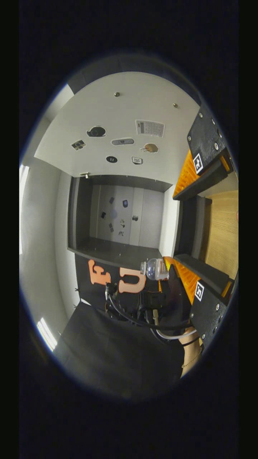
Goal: Open the cabinet door with the right hand, grasp the bottle in the cabinet with the left hand and place it on the coaster, then close the cabinet door with the right hand.
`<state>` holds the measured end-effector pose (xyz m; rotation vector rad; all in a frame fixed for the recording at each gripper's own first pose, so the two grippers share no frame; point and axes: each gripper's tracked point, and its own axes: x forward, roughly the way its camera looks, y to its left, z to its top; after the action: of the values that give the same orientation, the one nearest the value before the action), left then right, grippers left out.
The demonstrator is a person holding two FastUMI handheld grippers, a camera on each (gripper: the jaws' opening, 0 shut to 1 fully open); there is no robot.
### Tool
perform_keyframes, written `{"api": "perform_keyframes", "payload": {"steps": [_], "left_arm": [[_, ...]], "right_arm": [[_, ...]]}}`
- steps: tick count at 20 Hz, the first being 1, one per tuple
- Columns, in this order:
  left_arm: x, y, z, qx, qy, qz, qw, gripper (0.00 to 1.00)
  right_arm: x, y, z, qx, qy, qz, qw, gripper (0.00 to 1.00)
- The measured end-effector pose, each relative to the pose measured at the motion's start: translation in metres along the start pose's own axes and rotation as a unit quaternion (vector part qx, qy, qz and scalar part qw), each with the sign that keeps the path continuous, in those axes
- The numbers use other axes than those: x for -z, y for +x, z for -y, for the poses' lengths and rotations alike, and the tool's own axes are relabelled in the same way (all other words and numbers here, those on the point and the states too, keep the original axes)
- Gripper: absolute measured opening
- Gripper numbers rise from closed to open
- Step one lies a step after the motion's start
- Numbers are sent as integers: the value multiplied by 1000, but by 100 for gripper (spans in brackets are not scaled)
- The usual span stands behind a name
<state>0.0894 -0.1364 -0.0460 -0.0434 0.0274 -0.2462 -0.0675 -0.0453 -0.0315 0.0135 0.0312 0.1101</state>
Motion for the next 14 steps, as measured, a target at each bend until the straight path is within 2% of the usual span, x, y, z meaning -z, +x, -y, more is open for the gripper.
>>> {"api": "perform_keyframes", "payload": {"steps": [1, 3, 4, 6, 14], "left_arm": [[4, -10, -4, -10, 3, 0, 1000, 82], [16, -28, -10, -17, 7, -1, 1000, 81], [20, -33, -11, -15, 11, 0, 1000, 84], [35, -46, -15, -14, 17, 3, 1000, 81], [95, -68, -11, 33, 18, 6, 999, 82]], "right_arm": [[2, -1, 0, -5, 2, 1, 1000, 89], [7, 0, -4, -12, 14, -4, 1000, 93], [9, -1, -7, -16, 19, -5, 1000, 96], [13, 1, -10, -14, 24, -8, 1000, 93], [40, 8, -33, 6, 23, -42, 999, 93]]}}
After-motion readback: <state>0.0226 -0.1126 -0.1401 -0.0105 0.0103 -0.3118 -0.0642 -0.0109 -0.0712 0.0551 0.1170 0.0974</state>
